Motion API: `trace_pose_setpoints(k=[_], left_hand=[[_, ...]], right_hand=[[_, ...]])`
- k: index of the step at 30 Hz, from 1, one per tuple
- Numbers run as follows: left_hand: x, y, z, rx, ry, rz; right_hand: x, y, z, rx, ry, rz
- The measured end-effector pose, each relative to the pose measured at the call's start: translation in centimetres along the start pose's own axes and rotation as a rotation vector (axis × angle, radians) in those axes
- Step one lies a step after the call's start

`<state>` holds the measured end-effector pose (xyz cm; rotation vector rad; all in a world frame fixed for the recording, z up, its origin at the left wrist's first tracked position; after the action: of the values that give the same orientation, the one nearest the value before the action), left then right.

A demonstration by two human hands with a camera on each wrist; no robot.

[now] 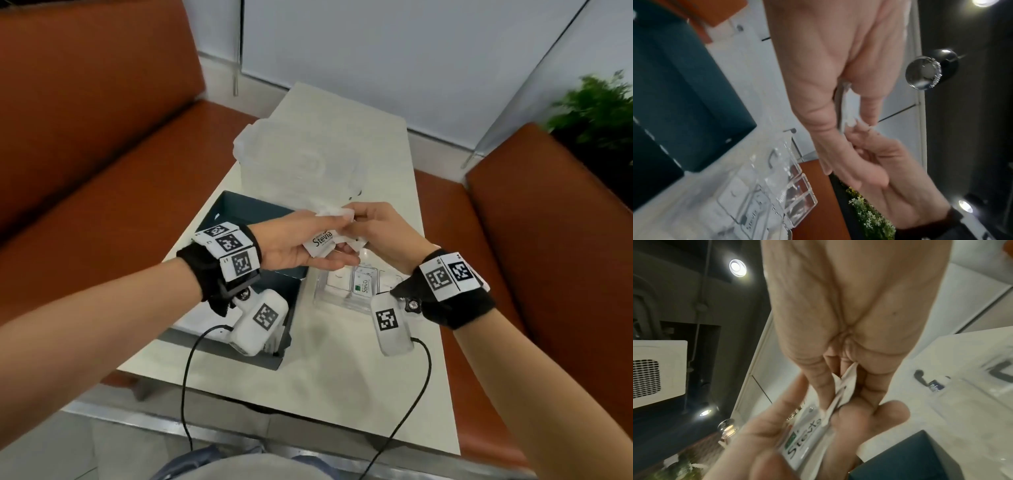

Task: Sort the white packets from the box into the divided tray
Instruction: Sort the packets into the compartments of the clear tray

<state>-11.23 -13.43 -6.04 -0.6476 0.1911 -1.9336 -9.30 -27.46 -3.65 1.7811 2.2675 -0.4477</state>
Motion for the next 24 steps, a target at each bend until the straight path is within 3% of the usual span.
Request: trace_pose_setpoints(k=[8, 16, 24], left_hand=[[2.0, 3.7, -1.7, 0.041, -0.029, 0.129], [3.0, 5.6, -2.8, 0.117, 0.003, 0.282], [2.1, 6.9, -2.2, 0.143, 0.135, 0.413]], right_hand=[[-4.0, -1.0, 4.3, 0.164, 0.24, 0.313], [-4.6, -1.2, 6.4, 0.219, 0.391, 0.378], [-8.4, 0.1, 7.6, 0.216, 0.275, 0.479]])
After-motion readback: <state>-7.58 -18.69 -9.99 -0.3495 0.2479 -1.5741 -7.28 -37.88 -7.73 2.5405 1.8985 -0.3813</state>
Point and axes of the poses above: each hand's wrist, its own y-axis towards the middle knuckle, its own x-axis out of the palm, z = x × y, the point moved 3 cm from there along y, towards the middle knuckle, and after that the axes turned 9 degrees about z, right-handed, at the moved point
